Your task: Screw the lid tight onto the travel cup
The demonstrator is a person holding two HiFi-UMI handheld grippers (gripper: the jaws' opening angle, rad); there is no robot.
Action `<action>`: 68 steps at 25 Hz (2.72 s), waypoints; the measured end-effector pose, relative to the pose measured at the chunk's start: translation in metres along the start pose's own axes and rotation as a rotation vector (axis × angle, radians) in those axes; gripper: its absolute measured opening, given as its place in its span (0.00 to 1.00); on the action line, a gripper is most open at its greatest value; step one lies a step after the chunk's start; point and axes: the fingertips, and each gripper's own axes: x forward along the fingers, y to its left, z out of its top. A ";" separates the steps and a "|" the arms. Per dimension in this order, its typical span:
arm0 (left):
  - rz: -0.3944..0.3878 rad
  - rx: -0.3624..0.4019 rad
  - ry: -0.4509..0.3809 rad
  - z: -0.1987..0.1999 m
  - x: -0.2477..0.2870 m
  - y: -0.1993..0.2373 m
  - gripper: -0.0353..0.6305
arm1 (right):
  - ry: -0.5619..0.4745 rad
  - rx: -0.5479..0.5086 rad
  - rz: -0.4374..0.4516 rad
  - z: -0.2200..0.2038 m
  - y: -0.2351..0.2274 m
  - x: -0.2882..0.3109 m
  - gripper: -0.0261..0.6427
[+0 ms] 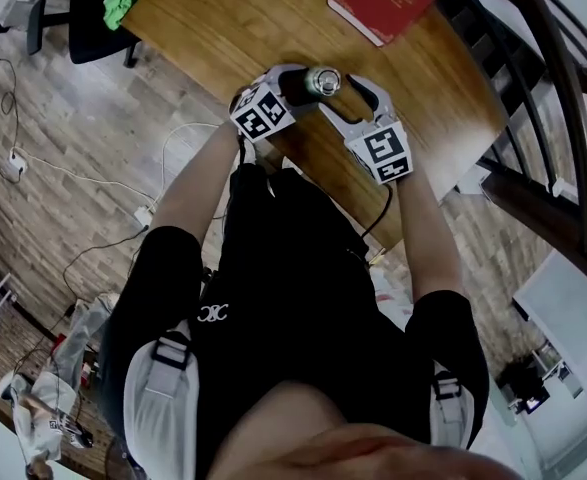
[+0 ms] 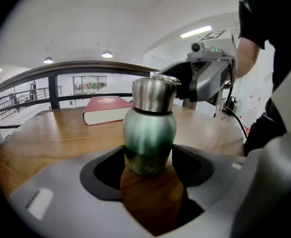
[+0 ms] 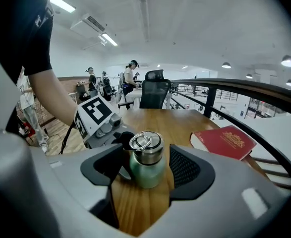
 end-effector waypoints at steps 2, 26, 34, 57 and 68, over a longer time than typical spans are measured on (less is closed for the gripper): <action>-0.020 0.012 -0.006 0.001 0.000 0.000 0.58 | 0.008 -0.004 0.009 0.000 -0.003 0.006 0.44; -0.084 0.045 -0.004 0.000 -0.001 -0.003 0.57 | 0.017 -0.130 0.067 0.000 -0.002 0.028 0.43; -0.066 0.040 -0.021 0.000 -0.001 -0.003 0.57 | 0.016 0.069 -0.248 -0.005 -0.008 0.028 0.43; -0.085 0.063 -0.019 0.002 -0.001 -0.002 0.57 | 0.156 -0.145 0.074 -0.004 0.001 0.012 0.43; -0.066 0.052 -0.001 0.003 0.000 -0.002 0.57 | 0.364 -0.486 0.338 -0.020 0.002 0.029 0.43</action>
